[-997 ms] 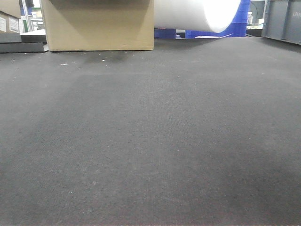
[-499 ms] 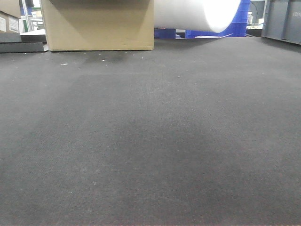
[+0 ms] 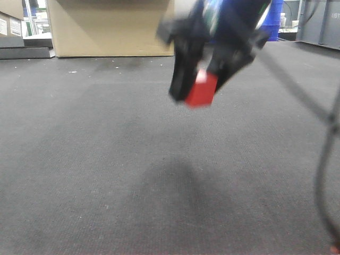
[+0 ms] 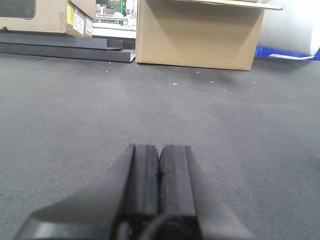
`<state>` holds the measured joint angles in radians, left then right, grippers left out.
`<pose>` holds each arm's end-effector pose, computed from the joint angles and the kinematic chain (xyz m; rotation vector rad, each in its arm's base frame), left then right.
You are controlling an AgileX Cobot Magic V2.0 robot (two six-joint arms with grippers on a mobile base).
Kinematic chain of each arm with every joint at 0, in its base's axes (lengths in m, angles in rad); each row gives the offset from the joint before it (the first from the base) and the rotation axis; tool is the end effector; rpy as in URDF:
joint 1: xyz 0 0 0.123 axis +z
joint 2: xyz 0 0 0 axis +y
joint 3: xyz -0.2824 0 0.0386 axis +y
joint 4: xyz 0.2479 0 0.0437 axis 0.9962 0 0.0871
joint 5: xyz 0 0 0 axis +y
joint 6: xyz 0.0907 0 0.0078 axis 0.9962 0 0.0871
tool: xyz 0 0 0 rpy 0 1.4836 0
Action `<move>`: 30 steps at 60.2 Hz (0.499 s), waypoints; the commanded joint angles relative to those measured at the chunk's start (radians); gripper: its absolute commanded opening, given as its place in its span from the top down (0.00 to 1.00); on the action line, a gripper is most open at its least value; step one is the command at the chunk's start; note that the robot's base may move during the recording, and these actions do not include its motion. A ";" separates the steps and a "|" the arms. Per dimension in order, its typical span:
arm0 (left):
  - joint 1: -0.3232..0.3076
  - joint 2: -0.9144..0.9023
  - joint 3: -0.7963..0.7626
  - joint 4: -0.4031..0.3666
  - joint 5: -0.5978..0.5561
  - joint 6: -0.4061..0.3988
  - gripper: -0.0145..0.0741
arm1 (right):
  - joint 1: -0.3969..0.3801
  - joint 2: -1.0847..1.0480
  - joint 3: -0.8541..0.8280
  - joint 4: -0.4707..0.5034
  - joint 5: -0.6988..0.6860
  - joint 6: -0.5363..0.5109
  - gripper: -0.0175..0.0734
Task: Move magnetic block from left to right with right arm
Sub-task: 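Lower the red cube onto the table and open the right gripper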
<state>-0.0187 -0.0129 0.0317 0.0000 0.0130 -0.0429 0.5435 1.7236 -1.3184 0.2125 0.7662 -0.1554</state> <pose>0.0567 -0.0011 0.2019 -0.0183 1.5155 -0.0493 0.3090 0.2023 0.2595 -0.7681 2.5643 0.3718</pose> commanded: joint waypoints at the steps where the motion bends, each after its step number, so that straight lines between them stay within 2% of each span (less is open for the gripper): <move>1: -0.005 -0.014 0.010 0.000 -0.089 -0.004 0.97 | 0.001 0.014 -0.049 -0.018 -0.045 0.019 0.67; 21: -0.005 -0.014 0.010 0.000 -0.089 -0.004 0.97 | 0.001 0.095 -0.050 -0.021 -0.054 0.021 0.65; 26: -0.005 -0.014 0.010 0.000 -0.089 -0.004 0.97 | 0.001 0.093 -0.050 -0.021 -0.052 0.021 0.56; 30: -0.005 -0.014 0.010 0.000 -0.089 -0.004 0.97 | 0.001 0.093 -0.050 -0.021 -0.048 0.021 0.42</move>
<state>-0.0187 -0.0129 0.0317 0.0000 0.0130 -0.0429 0.5435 1.8721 -1.3336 0.1898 0.7448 -0.1334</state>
